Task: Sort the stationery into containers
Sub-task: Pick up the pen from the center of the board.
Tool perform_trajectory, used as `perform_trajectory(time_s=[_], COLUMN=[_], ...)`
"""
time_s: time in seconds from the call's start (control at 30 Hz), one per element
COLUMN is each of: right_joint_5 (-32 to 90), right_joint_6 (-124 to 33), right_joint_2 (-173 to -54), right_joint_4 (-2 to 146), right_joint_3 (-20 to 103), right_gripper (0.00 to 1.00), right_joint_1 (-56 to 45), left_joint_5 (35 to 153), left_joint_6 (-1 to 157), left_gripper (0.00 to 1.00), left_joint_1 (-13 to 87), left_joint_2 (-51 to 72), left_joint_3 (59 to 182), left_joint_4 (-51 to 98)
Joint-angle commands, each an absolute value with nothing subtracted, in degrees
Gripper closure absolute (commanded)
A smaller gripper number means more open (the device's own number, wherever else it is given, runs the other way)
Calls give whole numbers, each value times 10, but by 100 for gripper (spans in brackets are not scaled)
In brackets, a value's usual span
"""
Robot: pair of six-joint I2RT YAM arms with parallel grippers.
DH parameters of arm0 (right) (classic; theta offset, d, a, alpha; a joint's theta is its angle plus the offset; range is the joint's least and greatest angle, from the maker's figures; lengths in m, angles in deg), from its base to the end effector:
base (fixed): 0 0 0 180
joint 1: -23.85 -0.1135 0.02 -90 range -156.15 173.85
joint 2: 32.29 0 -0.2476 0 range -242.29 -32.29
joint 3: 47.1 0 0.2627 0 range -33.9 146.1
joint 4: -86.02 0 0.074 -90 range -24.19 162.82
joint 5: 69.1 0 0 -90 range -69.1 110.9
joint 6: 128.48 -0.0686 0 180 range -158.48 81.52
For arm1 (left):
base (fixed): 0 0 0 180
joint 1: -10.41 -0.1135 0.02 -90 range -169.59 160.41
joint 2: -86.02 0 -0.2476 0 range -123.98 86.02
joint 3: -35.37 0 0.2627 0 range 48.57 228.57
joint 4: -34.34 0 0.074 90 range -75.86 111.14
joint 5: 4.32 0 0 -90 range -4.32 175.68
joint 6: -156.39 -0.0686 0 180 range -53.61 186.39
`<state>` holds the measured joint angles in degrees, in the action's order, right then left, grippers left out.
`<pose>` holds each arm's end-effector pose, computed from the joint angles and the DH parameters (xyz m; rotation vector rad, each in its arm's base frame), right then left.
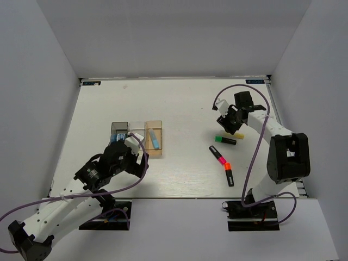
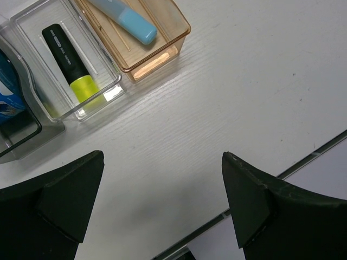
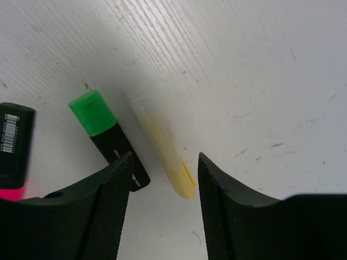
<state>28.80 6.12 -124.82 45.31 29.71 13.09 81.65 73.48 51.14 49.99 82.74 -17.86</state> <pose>0.3542 0.0769 0.1714 -1.2277 2.2264 -0.0552 0.1434 -0.1171 0.2176 0.6320 2.2190 -0.3533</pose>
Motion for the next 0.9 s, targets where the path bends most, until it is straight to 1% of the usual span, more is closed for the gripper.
perform_trajectory(time_s=[0.0, 0.03, 0.13, 0.47, 0.5, 0.67, 0.7, 0.87], right_joint_5=[359, 385, 408, 404, 403, 381, 371, 369], right_joint_6=[117, 126, 141, 161, 167, 179, 180, 188], right_joint_2=[-1277, -1290, -1298, -1328, -1335, -1346, -1348, -1360], right_joint_4=[401, 381, 368, 393, 393, 415, 424, 427], right_joint_3=[339, 352, 356, 344, 343, 324, 321, 312], right_gripper=[45, 45, 45, 47, 48, 48, 46, 46], right_joint_1=[150, 157, 160, 169, 168, 168, 168, 167], left_joint_5=[829, 828, 827, 829, 828, 827, 827, 827], left_joint_6=[736, 735, 735, 735, 736, 736, 736, 736], left_gripper=[0, 0, 0, 0, 0, 0, 0, 0], left_joint_1=[513, 514, 513, 513, 513, 513, 512, 514], left_joint_2=[497, 497, 497, 490, 490, 490, 490, 490], left_joint_3=[849, 849, 849, 849, 849, 848, 848, 848], left_joint_4=[-181, -180, -181, -181, -181, -181, -183, -183])
